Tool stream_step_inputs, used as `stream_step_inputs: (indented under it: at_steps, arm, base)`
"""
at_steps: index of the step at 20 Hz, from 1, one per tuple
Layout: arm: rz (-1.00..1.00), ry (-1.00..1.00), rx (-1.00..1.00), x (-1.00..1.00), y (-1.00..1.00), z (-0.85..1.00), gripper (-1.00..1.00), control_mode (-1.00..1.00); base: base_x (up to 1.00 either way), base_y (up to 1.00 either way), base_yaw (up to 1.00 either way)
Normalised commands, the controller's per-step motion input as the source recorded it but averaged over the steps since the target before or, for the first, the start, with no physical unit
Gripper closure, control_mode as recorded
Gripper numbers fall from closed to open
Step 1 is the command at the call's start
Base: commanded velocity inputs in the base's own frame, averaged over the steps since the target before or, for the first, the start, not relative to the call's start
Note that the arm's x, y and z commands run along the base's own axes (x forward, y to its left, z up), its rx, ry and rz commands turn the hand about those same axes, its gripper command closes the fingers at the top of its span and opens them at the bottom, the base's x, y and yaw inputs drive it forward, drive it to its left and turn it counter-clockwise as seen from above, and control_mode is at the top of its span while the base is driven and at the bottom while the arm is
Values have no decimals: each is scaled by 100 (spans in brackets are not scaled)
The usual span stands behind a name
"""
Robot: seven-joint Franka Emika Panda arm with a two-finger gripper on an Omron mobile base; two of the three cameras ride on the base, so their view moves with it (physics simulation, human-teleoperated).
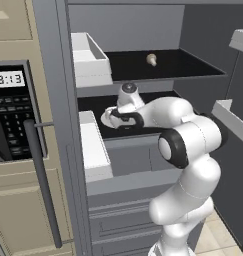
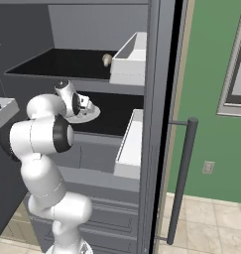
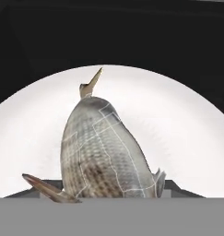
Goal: Retrieve the fish from the fridge and place it on the cutting board.
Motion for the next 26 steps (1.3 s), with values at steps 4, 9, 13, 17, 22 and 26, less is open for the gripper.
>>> stream_step_inputs:
  at_steps: [4, 9, 13, 17, 22, 26]
  arm:
    - [-17, -19, 3, 0, 0, -13, 100, -100]
    - [-9, -18, 0, -9, 0, 0, 100, -100]
    - [-6, -18, 0, -25, 0, 13, 100, -100]
    - [-3, -11, 5, -31, -9, 16, 100, -100]
    - [-1, -13, 15, -48, -16, 50, 100, -100]
    - [-3, -15, 14, -38, -4, 91, 100, -100]
  base:
    - [0, 0, 0]
    - [0, 0, 0]
    - [0, 0, 0]
    - [0, 0, 0]
    - [0, 0, 0]
    - [0, 0, 0]
